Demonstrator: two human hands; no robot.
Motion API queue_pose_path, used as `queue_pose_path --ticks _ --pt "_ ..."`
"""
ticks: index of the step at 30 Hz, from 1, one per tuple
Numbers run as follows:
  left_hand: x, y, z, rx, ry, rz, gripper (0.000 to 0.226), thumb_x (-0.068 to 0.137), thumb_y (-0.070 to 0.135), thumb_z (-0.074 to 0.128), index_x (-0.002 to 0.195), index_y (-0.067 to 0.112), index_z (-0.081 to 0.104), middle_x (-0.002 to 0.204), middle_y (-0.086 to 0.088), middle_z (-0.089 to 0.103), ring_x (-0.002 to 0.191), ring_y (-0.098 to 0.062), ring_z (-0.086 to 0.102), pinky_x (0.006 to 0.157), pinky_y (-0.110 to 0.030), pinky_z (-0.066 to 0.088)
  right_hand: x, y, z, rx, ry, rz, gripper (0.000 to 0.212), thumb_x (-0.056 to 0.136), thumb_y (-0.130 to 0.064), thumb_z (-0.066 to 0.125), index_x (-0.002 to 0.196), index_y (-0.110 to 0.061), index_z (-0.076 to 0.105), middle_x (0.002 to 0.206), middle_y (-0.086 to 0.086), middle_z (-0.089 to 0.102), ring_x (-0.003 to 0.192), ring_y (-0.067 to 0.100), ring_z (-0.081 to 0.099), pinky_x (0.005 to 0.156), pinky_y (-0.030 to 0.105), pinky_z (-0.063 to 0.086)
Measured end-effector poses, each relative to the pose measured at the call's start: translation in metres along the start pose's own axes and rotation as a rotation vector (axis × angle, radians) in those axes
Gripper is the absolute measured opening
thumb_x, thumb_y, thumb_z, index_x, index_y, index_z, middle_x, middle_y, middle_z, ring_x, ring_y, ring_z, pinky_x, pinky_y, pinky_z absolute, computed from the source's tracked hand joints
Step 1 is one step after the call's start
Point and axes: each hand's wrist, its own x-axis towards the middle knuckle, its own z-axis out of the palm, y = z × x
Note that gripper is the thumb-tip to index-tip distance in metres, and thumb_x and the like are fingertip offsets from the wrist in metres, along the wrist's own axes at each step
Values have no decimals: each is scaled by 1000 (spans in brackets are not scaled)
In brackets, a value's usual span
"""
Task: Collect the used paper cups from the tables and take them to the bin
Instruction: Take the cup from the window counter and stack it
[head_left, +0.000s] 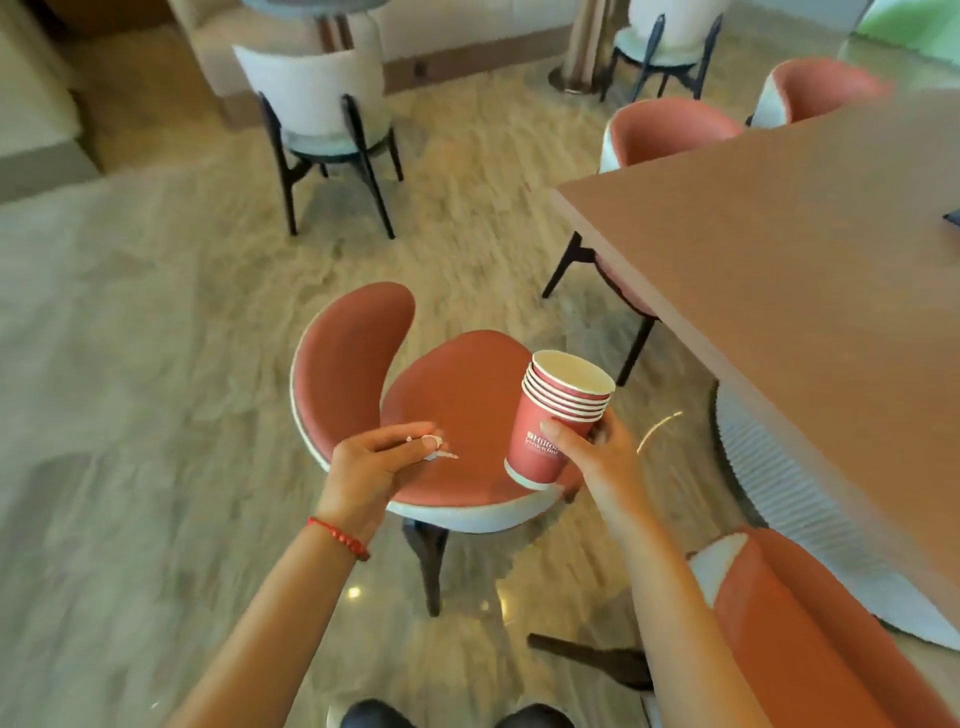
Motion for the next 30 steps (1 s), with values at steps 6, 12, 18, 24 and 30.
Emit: queue_pose_path --ticks 6,12,18,24,30 --pt "-12 26 -145 -105 127 39 12 75 -5 67 86 -2 70 80 -13 74 76 -18 71 65 -19 55 -11 18 151 -19 -228 1 38 73 -2 74 100 -25 59 86 -17 72 83 -5 66 66 9 49" --pt "-24 49 -267 -192 274 72 10 76 -7 65 83 -2 70 75 -10 74 73 -17 71 63 -18 55 -29 37 287 -20 -399 22 40 69 -7 78 101 -24 61 88 -18 72 86 -1 66 72 15 51" --pt "-15 62 -339 -268 374 85 9 75 -6 67 80 0 71 76 -10 74 74 -16 72 62 -17 54 -22 48 355 -51 -470 44 43 65 -16 77 104 -23 61 93 -17 73 90 1 67 71 13 50" --pt "22 72 -375 -328 431 78 9 75 -7 66 78 1 71 77 -11 74 75 -17 72 62 -18 55 17 56 401 -100 -525 69 40 74 -7 75 108 -19 59 92 -15 73 89 -2 66 73 12 50" --pt "97 106 -399 -324 452 83 8 76 -6 66 81 -1 69 73 -11 74 73 -16 72 61 -17 54 91 64 451 -112 -519 74 41 66 -11 80 101 -20 61 93 -10 70 84 -1 66 70 13 51"
